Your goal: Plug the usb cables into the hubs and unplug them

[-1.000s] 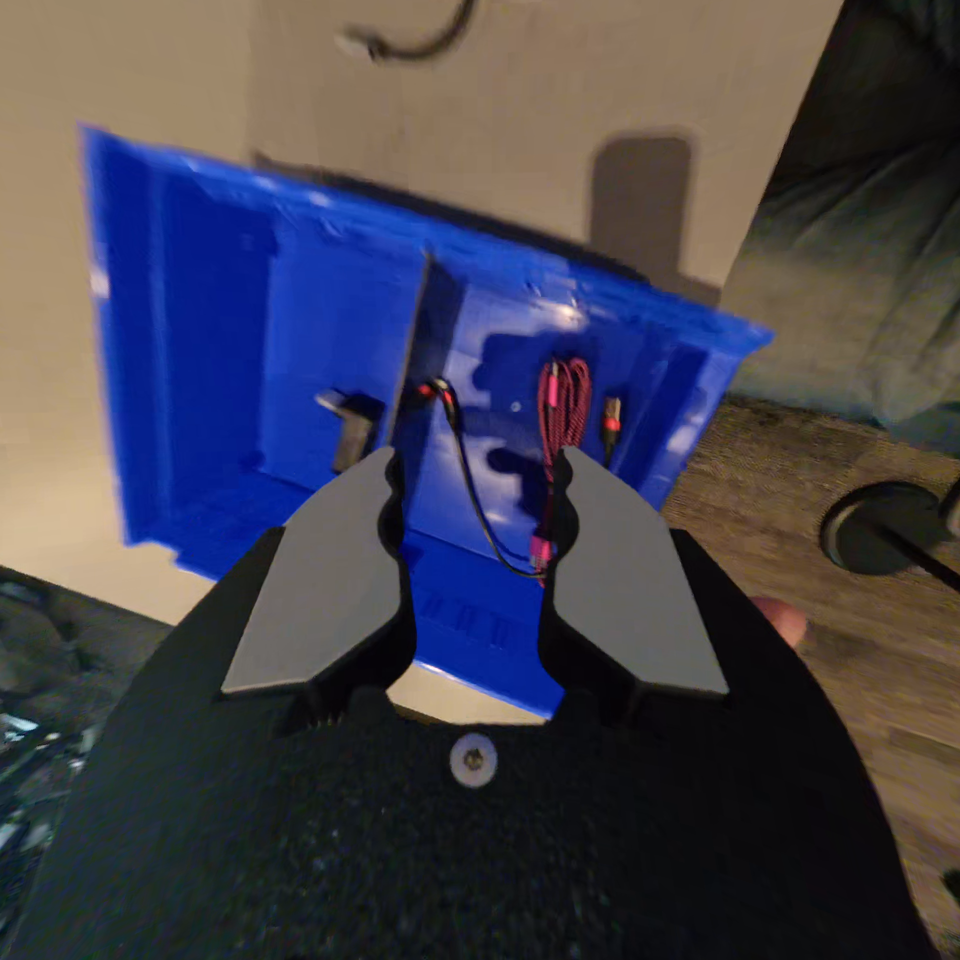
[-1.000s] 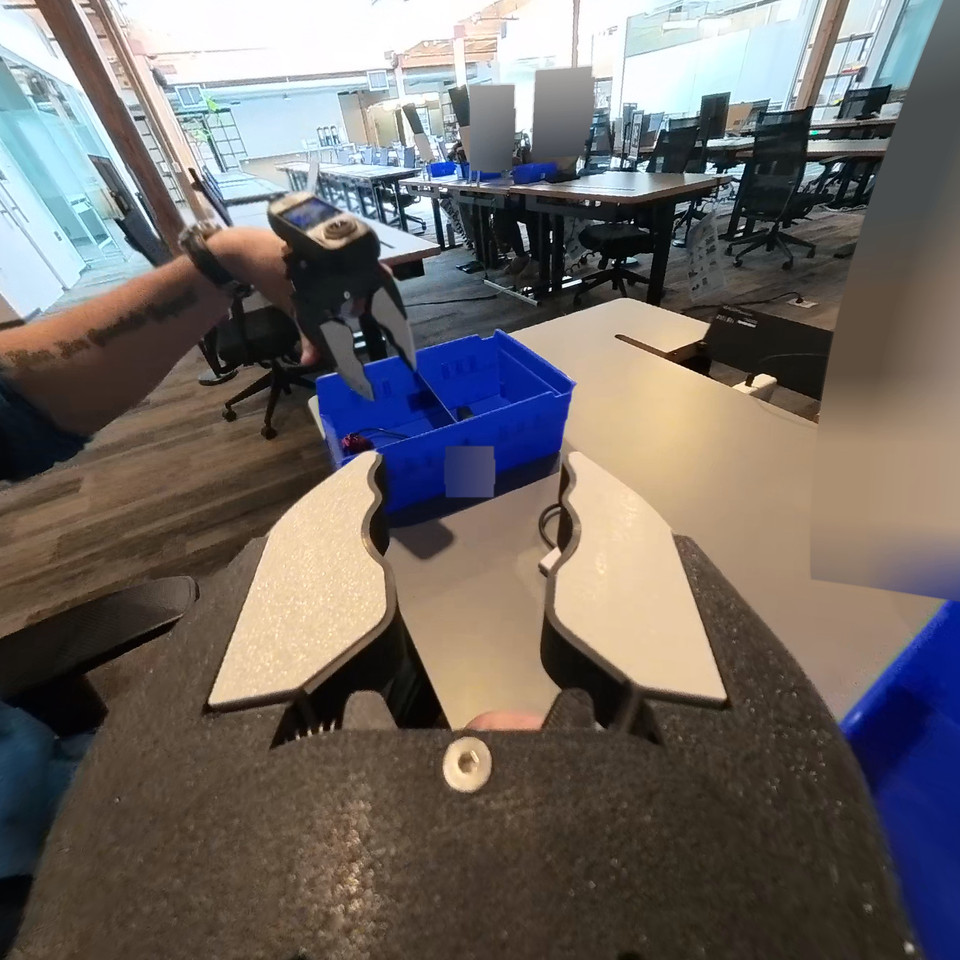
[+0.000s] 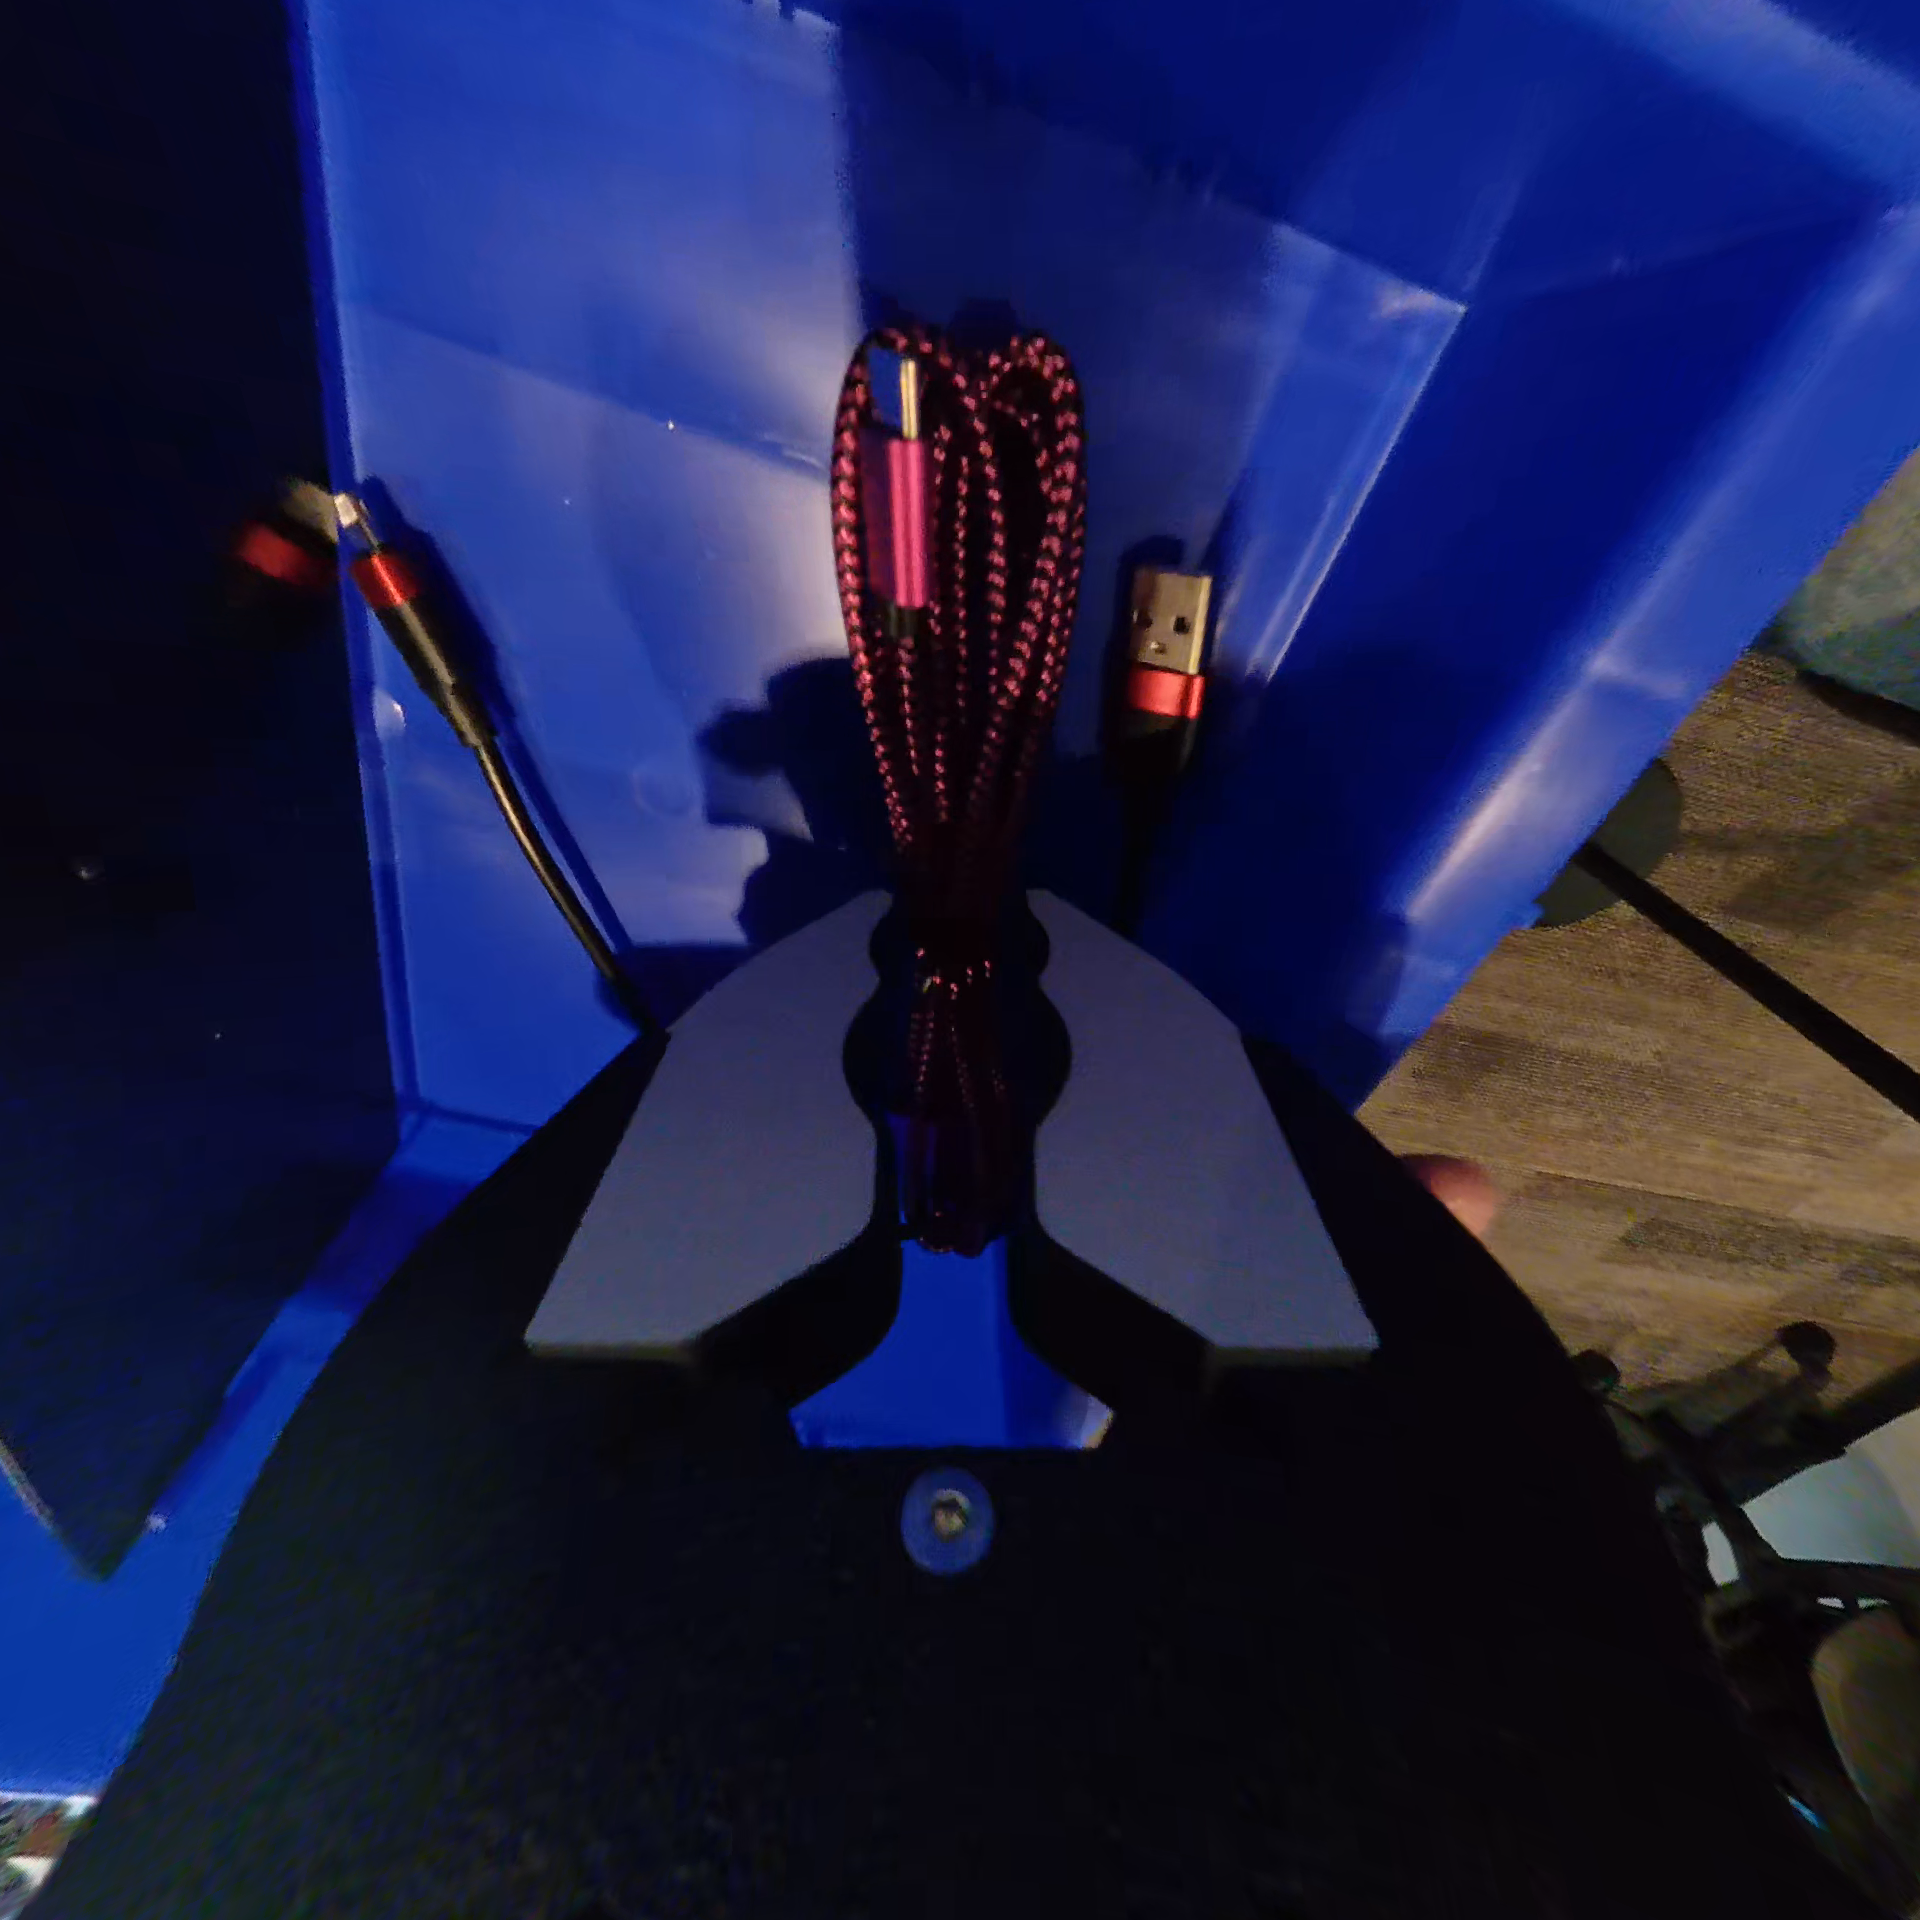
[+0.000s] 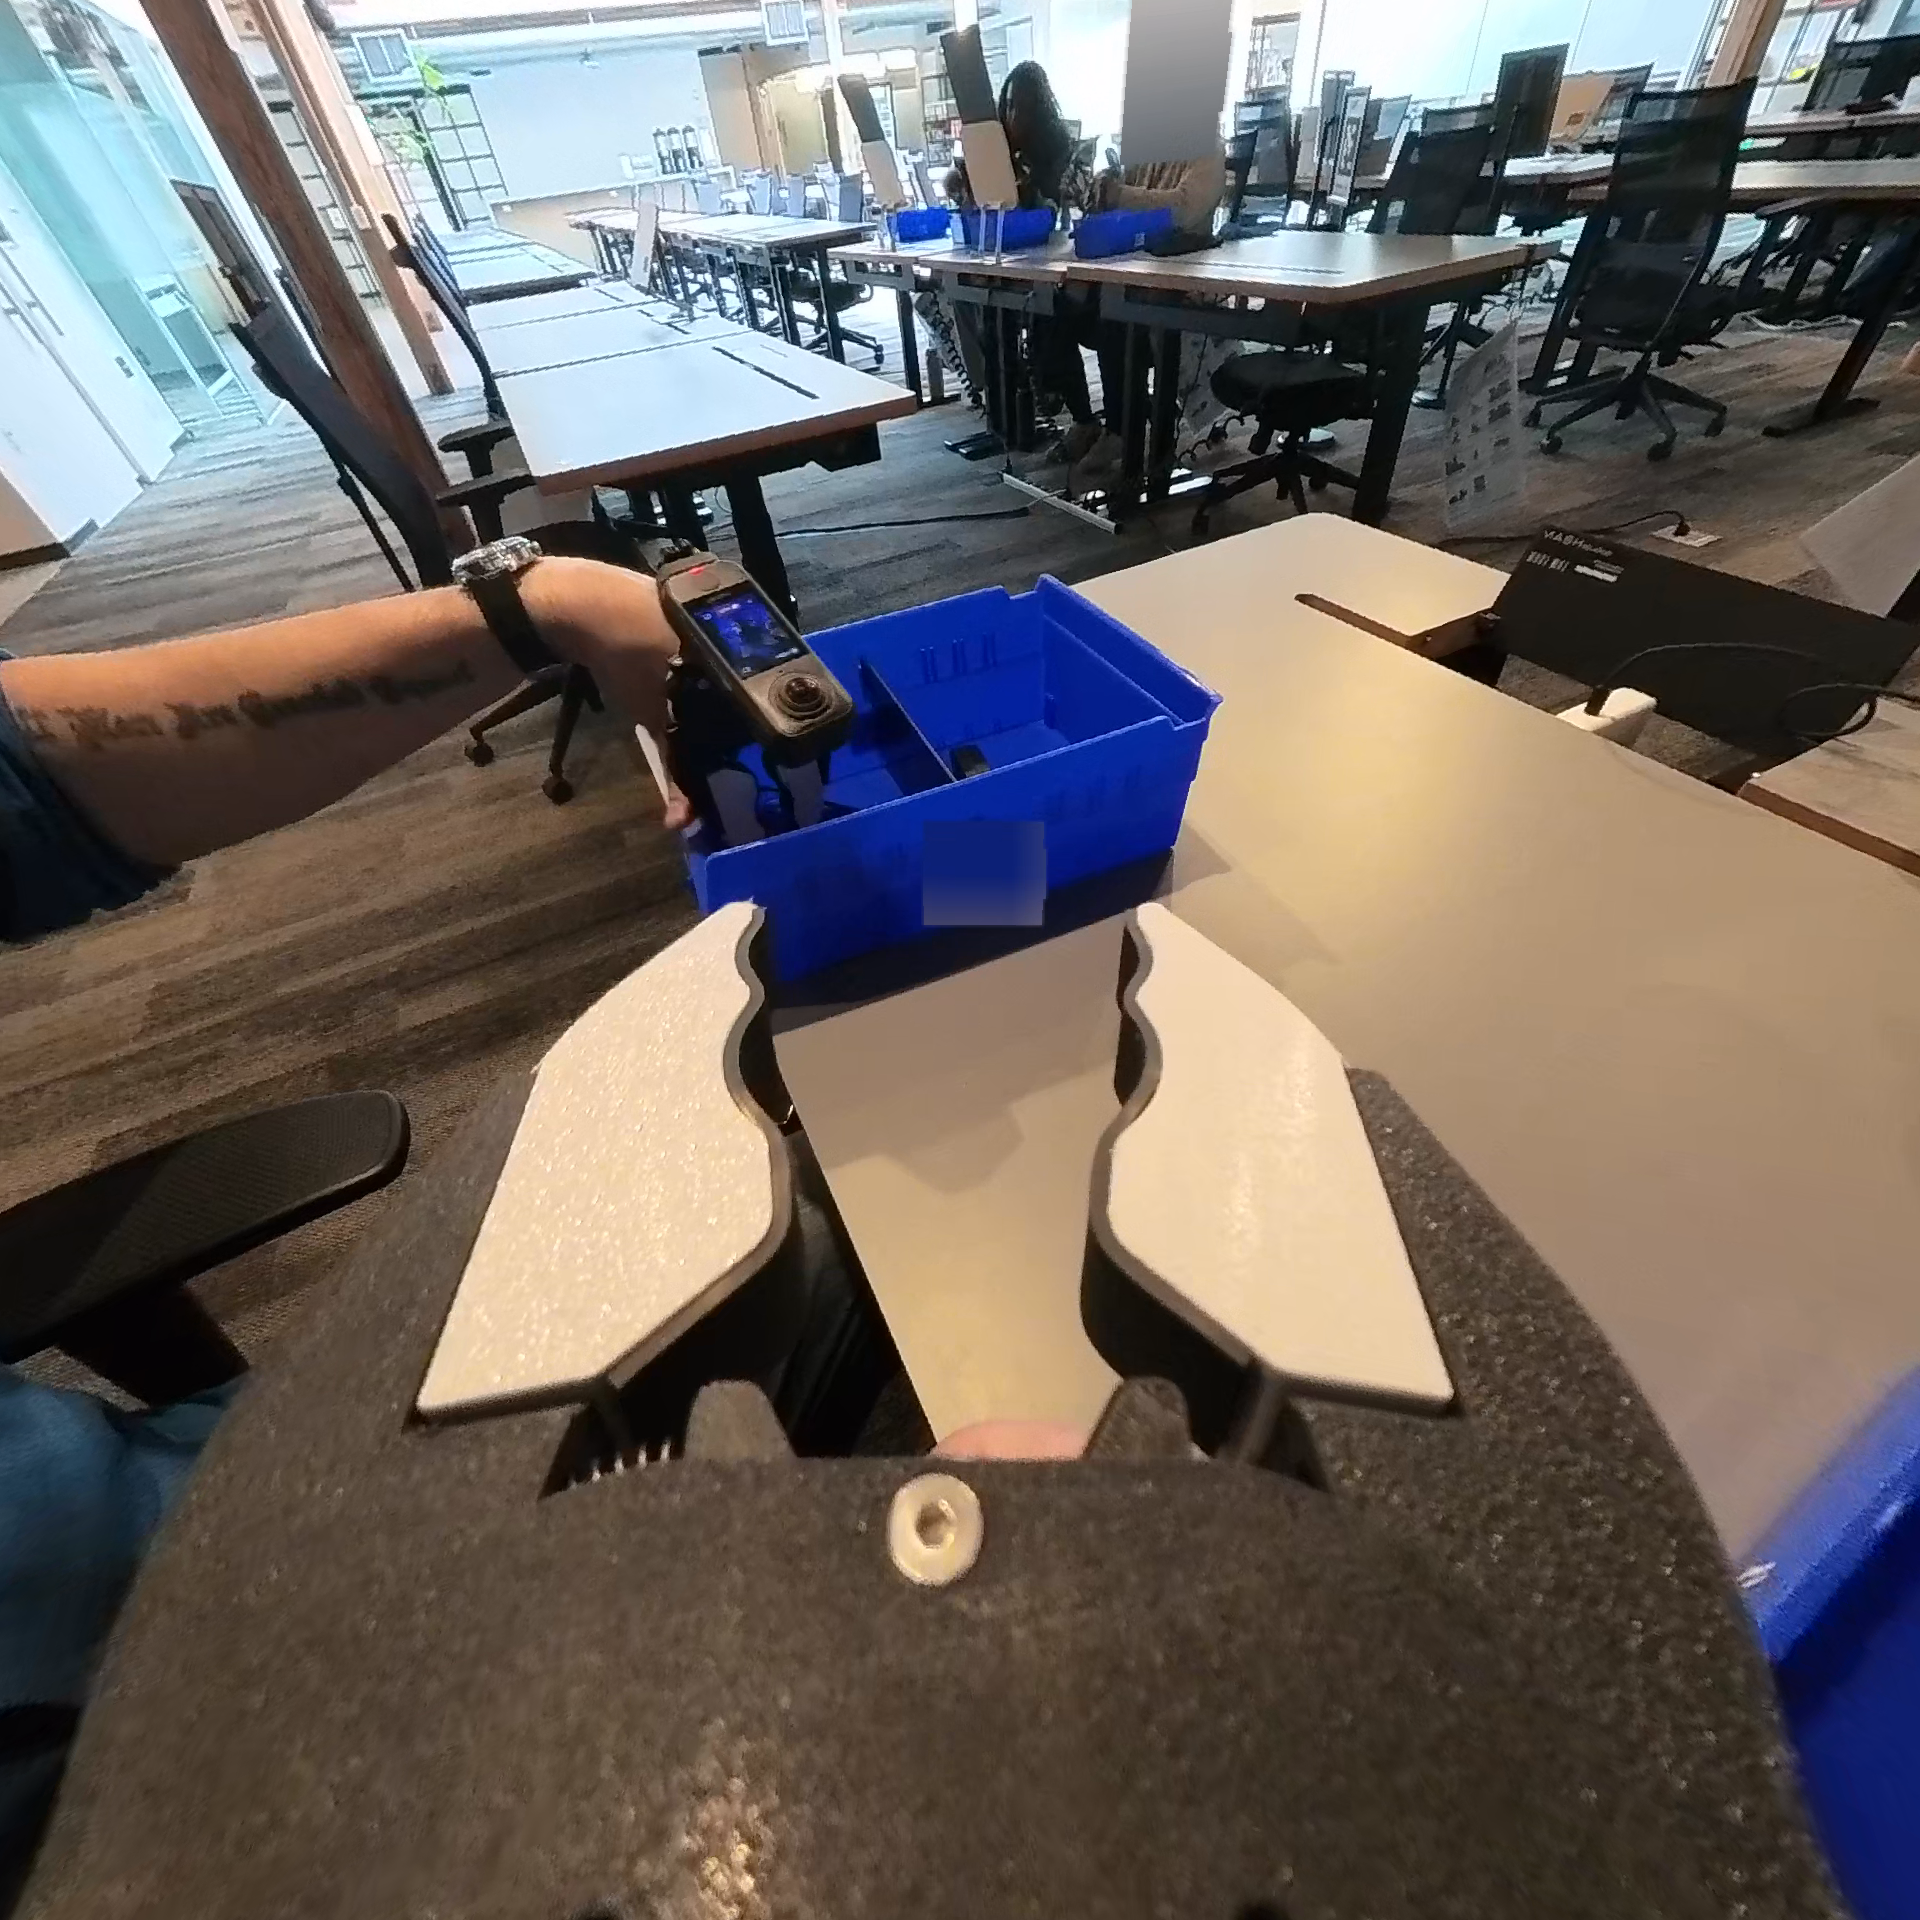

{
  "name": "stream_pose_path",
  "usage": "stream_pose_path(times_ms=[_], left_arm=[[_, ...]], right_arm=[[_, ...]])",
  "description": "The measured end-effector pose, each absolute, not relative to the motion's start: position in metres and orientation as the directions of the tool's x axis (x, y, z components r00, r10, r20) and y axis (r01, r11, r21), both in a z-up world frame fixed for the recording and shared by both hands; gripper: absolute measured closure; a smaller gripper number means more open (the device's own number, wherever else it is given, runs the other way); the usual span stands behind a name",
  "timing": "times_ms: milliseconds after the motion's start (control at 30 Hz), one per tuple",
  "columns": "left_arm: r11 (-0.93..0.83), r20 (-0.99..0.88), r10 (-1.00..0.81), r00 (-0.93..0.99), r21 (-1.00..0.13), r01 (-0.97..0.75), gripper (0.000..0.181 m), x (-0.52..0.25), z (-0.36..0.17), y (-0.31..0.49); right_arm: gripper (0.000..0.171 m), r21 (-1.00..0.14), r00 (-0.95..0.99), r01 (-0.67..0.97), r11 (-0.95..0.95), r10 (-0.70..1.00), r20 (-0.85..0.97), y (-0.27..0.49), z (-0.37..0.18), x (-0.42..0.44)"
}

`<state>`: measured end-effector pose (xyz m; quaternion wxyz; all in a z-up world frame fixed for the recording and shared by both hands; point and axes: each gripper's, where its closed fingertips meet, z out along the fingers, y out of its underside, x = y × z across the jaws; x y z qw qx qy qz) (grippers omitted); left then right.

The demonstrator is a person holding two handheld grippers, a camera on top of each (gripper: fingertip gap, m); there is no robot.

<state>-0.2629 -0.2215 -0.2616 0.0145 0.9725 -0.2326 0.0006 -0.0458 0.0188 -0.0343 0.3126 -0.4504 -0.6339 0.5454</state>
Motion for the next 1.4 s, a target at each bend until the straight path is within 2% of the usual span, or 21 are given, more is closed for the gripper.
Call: stream_pose_path(times_ms=[167,300,567,700,867,1000,1200,1400], left_arm=[[-0.9,-0.002,-0.435,0.9,-0.01,-0.435,0.164,-0.264,-0.257,-0.218],[-0.897,-0.024,-0.417,0.908,-0.149,-0.416,0.165,-0.262,-0.229,-0.204],[-0.809,-0.105,-0.383,0.918,-0.442,-0.388,0.166,-0.261,-0.137,-0.176],[-0.754,-0.142,-0.395,0.908,-0.514,-0.409,0.166,-0.257,-0.092,-0.158],[-0.729,-0.247,-0.43,0.868,-0.472,-0.496,0.165,-0.25,-0.053,-0.106],[-0.72,-0.293,-0.479,0.828,-0.409,-0.561,0.165,-0.237,-0.053,-0.039],[-0.741,-0.255,-0.55,0.795,-0.289,-0.606,0.165,-0.226,-0.108,0.052],[-0.778,-0.151,-0.577,0.803,-0.198,-0.596,0.165,-0.222,-0.173,0.102]], right_arm=[[0.109,-0.973,-0.402,0.229,0.002,0.911,-0.093,0.017,-0.034,-0.045],[0.109,-0.973,-0.407,0.23,0.004,0.909,-0.093,0.015,-0.034,-0.045],[0.109,-0.974,-0.412,0.224,0.011,0.907,-0.085,0.013,-0.031,-0.044],[0.109,-0.976,-0.411,0.217,0.014,0.908,-0.079,0.013,-0.027,-0.042],[0.109,-0.979,-0.403,0.201,0.024,0.913,-0.06,0.017,-0.019,-0.038],[0.109,-0.984,-0.388,0.177,0.021,0.92,-0.05,0.024,-0.009,-0.032],[0.109,-0.99,-0.36,0.137,0.022,0.932,-0.029,0.038,0.006,-0.019],[0.109,-0.995,-0.331,0.103,0.005,0.943,-0.029,0.056,0.017,-0.009]])
